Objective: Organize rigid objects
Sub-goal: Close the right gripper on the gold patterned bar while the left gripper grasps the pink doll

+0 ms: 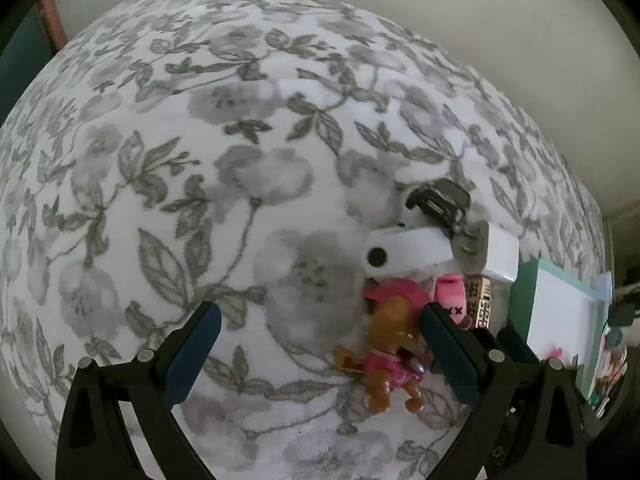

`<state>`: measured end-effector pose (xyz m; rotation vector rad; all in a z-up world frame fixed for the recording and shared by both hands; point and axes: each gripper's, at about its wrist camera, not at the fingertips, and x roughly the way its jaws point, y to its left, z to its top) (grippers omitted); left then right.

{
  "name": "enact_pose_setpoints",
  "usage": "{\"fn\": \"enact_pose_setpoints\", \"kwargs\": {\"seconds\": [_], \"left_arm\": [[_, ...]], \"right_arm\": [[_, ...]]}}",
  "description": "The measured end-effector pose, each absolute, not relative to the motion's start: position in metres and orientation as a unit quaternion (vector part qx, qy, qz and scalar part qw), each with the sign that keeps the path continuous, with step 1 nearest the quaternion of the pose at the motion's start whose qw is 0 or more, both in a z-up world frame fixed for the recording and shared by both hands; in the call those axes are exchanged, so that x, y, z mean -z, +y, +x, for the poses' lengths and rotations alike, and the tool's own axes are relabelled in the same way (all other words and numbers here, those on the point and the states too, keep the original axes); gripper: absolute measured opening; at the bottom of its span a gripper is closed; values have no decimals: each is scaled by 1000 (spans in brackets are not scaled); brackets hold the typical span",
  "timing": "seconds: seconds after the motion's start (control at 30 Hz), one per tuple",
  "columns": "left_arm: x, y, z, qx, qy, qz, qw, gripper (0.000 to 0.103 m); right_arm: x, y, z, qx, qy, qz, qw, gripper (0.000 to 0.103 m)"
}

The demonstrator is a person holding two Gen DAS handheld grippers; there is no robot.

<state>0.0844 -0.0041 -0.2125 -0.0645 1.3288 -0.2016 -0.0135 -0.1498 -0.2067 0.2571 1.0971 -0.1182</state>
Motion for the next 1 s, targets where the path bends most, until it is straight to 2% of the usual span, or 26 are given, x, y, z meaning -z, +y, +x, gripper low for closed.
{"fn": "enact_pose_setpoints", "kwargs": {"seconds": [0.17, 0.47, 0.6, 0.7, 0.8, 0.9, 0.93, 1.0], "left_arm": [[220, -21, 81, 101, 621, 16, 777, 100], [224, -13, 82, 66, 625, 29, 777, 100], [225, 5, 85, 53, 633, -9, 772, 99], [228, 12, 84, 67, 642, -38, 763, 86], [226, 8, 80, 81, 640, -27, 764, 75], [223, -3, 79, 100, 637, -20, 764, 58], [222, -5, 78, 107, 637, -22, 763, 48], [220, -11, 76, 111, 635, -18, 764, 39]], "right_arm": [[207, -151, -15, 55, 519, 126, 844, 35], [207, -144, -16, 48, 521, 106, 846, 35], [209, -143, -17, 43, 521, 105, 846, 32], [208, -144, -19, 41, 522, 114, 844, 25], [211, -142, -21, 32, 529, 118, 840, 23], [211, -138, -24, 33, 533, 110, 839, 23], [211, -137, -26, 34, 534, 112, 837, 23], [211, -137, -30, 34, 536, 117, 836, 23]]}}
